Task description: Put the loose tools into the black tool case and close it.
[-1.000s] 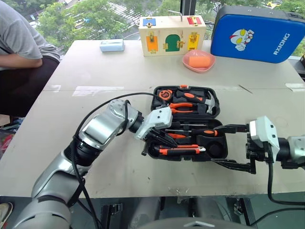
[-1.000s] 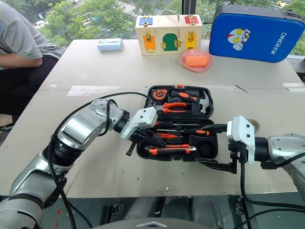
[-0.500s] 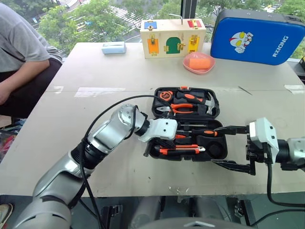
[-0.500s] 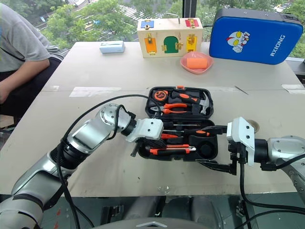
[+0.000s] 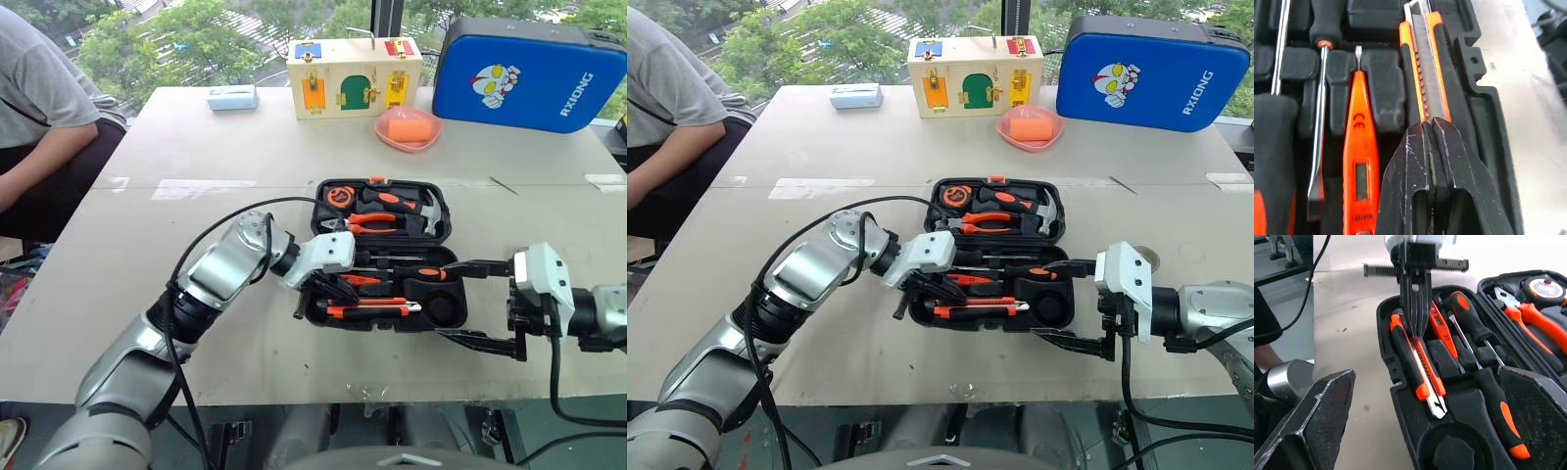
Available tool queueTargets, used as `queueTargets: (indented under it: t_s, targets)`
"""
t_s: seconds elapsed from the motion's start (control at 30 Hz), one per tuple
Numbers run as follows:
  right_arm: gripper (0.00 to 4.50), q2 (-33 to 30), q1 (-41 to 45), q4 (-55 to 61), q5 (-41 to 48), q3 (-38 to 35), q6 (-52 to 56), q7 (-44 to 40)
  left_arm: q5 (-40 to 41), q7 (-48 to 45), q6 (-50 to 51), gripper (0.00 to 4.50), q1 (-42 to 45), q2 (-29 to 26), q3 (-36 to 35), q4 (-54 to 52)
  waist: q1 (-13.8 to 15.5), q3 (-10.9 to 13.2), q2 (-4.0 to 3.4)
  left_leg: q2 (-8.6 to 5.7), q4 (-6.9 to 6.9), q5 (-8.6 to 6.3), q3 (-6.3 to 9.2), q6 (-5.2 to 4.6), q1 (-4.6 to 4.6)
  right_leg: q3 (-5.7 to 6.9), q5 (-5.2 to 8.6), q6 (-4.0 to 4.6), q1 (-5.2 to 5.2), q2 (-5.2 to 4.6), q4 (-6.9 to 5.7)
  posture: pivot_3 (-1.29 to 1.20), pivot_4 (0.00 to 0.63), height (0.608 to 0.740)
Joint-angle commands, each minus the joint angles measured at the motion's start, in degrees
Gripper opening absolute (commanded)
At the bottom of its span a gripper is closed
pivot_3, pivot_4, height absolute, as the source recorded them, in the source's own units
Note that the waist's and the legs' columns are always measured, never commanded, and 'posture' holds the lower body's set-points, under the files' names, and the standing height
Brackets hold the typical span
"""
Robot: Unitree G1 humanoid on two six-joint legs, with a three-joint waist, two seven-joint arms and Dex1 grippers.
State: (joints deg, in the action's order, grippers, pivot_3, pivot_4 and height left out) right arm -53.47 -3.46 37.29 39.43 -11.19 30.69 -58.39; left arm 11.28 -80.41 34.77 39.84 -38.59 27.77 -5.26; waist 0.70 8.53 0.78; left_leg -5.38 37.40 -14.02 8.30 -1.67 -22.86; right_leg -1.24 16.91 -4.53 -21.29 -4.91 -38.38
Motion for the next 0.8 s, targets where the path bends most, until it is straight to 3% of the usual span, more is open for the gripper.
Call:
queueTargets:
  t_s: [0.03,0.17,0.4,0.8]
  targets:
    - [4.5,0.43,0.34,0.77,0.15,-1.02,-1.42,-0.16,1.04,-1.37,0.46,0.06,0.07,-0.72,-0.31,-2.8,-0.01,0.0,0.0,0.0,-0.02,0.07,0.0,0.12,-0.03,-0.01,0.0,0.0,-0.02,-0.01,0.03,0.0,0.15,0.735]
    - [4.5,0.69,0.3,1.05,0.07,-0.73,-1.39,0.04,-0.29,-1.44,-0.15,0.06,-1.07,-1.0,1.37,-3.48,0.02,0.0,0.0,0.0,-0.06,0.08,-0.01,0.14,-0.06,-0.03,0.0,-0.01,-0.01,-0.04,0.13,0.0,0.15,0.735]
    - [4.5,0.75,0.37,1.26,-0.27,-0.46,-1.1,0.34,-10.28,-0.98,-12.3,0.06,-2.88,-3.58,7.74,1.29,0.01,-0.03,-0.03,0.02,-0.12,0.08,-0.01,0.14,-0.03,-0.04,0.0,0.0,0.0,-0.11,0.19,0.0,0.15,0.735]
    - [4.5,0.62,1.32,1.48,-0.27,0.33,-0.11,1.3,-19.0,-0.21,-22.9,0.06,-3.83,-1.73,11.17,7.0,-0.02,-0.64,-0.58,0.02,-0.12,-0.05,-0.01,-0.09,0.14,-0.03,0.0,-0.01,0.19,-0.07,0.29,0.0,0.15,0.735]
